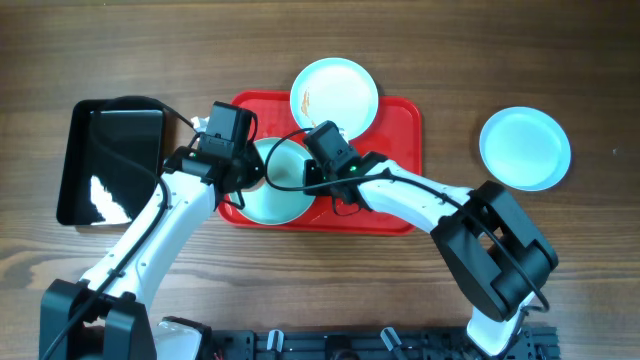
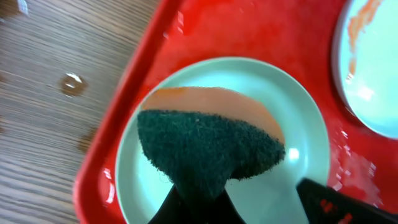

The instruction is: Clean dirty plates on tray and stack at the side

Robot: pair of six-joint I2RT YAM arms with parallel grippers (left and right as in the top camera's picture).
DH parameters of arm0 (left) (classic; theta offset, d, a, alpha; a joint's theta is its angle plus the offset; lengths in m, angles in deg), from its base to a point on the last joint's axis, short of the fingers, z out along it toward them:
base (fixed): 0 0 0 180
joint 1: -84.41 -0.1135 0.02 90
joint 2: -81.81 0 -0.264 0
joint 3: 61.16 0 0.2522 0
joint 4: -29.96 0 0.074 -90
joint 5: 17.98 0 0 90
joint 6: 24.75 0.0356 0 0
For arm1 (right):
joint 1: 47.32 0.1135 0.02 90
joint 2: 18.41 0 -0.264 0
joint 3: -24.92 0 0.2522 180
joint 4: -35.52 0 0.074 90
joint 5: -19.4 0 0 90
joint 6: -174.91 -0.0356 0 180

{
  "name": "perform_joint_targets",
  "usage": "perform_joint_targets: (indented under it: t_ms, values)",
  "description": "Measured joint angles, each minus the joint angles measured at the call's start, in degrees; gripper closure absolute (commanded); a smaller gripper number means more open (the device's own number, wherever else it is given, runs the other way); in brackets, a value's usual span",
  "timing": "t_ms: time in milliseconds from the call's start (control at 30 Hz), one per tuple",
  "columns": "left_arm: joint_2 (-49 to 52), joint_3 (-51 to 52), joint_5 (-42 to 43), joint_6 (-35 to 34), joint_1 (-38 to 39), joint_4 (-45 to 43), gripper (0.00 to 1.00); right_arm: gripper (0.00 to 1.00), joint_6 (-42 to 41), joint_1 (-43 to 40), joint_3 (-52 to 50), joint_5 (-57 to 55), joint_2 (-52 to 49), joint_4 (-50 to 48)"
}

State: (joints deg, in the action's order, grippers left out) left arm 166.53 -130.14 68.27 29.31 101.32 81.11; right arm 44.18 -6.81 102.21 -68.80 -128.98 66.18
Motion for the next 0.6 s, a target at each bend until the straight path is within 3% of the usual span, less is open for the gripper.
perform_joint_targets:
  t_ms: [400, 600]
  values:
    - [7.0, 0.0, 6.9, 0.0, 5.1, -1.4, 0.96, 0.96, -1.3, -0.7, 0.4, -7.6, 1.1, 5.1]
    - [11.2, 0.0, 9.6, 0.0, 8.4, -6.4, 0.96, 0.96, -1.4, -0.7, 0.4, -8.2, 1.1, 5.2]
